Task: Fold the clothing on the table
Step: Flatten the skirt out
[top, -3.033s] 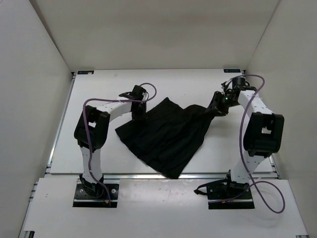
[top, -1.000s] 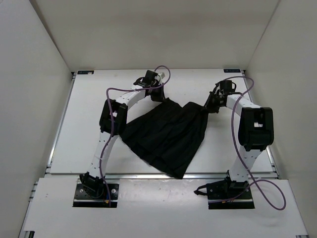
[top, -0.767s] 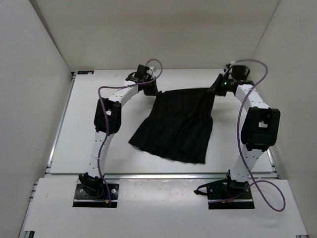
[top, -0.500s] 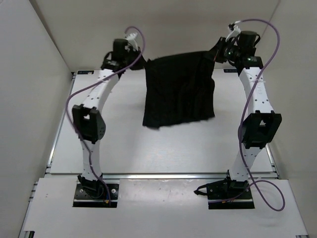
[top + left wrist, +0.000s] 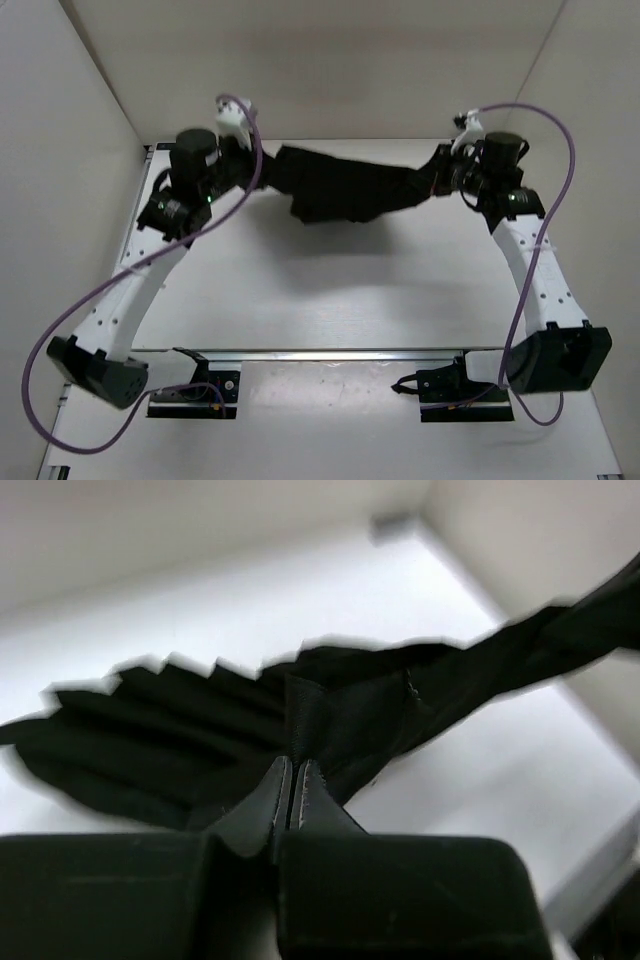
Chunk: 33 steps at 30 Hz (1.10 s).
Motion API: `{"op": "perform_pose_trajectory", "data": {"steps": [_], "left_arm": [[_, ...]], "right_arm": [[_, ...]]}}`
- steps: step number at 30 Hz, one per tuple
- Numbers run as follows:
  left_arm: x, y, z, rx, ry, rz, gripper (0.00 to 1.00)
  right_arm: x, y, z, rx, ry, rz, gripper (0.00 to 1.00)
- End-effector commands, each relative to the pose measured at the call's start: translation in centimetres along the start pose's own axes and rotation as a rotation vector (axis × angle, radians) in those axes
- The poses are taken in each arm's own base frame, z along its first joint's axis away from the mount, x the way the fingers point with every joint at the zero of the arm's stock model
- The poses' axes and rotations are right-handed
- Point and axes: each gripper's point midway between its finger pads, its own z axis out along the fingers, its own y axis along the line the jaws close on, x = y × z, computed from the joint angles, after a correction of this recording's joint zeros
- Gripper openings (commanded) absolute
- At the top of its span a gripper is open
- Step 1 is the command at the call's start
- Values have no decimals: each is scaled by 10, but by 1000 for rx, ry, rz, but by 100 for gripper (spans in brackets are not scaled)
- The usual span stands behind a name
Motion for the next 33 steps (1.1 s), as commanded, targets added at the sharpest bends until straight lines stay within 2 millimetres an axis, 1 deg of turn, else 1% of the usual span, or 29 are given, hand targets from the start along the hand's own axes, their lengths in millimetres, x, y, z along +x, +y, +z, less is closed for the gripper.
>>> {"op": "perform_pose_trajectory", "data": {"steps": [1, 2, 3, 4, 5, 6, 7, 8, 10, 11, 12, 14, 15, 16, 18, 19, 20, 21, 22, 23, 24, 25, 26, 27, 28, 30, 31, 32, 33], "left_arm": [[68, 25, -34, -141, 105, 3, 0], [74, 23, -51, -146, 113, -9, 0], [80, 20, -62, -149, 137, -11, 0], [65, 18, -77, -160, 94, -2, 0], [62, 18, -87, -178, 93, 5, 0], [40, 11, -94, -168, 55, 8, 0], [14, 11, -100, -185, 4, 18, 0], [-7, 12, -100, -190, -32, 10, 0], [-30, 9, -91, -171, -83, 13, 0], [-31, 11, -80, -169, -79, 7, 0], [-33, 17, -73, -182, -84, 9, 0], [-20, 33, -42, -192, -39, -14, 0], [-18, 39, -33, -183, -43, -30, 0], [-3, 50, -16, -196, -19, -52, 0], [35, 68, 11, -219, 58, -86, 0], [45, 68, 18, -216, 78, -93, 0], [59, 75, 29, -231, 101, -94, 0], [74, 81, 40, -235, 138, -90, 0], [79, 81, 47, -229, 151, -94, 0], [85, 87, 58, -243, 168, -88, 0], [78, 91, 69, -245, 161, -82, 0], [74, 94, 74, -251, 158, -71, 0], [60, 95, 82, -252, 143, -54, 0], [38, 96, 90, -255, 102, -39, 0], [31, 102, 93, -267, 96, -31, 0], [-13, 92, 94, -248, 23, -9, 0], [-34, 90, 89, -255, -20, 1, 0], [-44, 89, 83, -259, -42, 9, 0], [-61, 78, 73, -245, -83, 28, 0]], "right_arm": [[33, -18, -22, 107, 11, -25, 0], [48, -14, -24, 97, 46, -9, 0], [44, -5, -34, 96, 33, -20, 0], [36, 10, -41, 72, 12, -45, 0], [27, 23, -43, 54, 0, -63, 0], [3, 33, -53, 61, -56, -84, 0], [-19, 47, -58, 37, -94, -114, 0], [-30, 50, -60, 25, -109, -111, 0], [-64, 56, -60, 4, -148, -124, 0], [-69, 52, -57, 3, -149, -123, 0], [-76, 42, -50, 27, -146, -118, 0], [-72, 17, -31, 60, -106, -104, 0], [-59, -4, -15, 77, -59, -71, 0], [-44, -22, 0, 92, -16, -34, 0], [-15, -48, 21, 101, 52, 15, 0], [2, -61, 31, 115, 93, 44, 0], [16, -74, 43, 131, 126, 51, 0], [20, -77, 50, 134, 137, 42, 0], [22, -83, 58, 137, 155, 39, 0], [13, -87, 63, 138, 154, 35, 0], [5, -84, 68, 119, 147, 17, 0], [-15, -84, 71, 126, 122, 9, 0], [-40, -79, 75, 113, 77, -28, 0], [-54, -75, 74, 114, 53, -52, 0], [-80, -68, 75, 110, 2, -82, 0], [-136, -37, 59, 79, -110, -178, 0], [-145, -29, 54, 78, -132, -192, 0], [-158, -14, 44, 68, -166, -217, 0], [-171, 2, 28, 67, -208, -255, 0]]}}
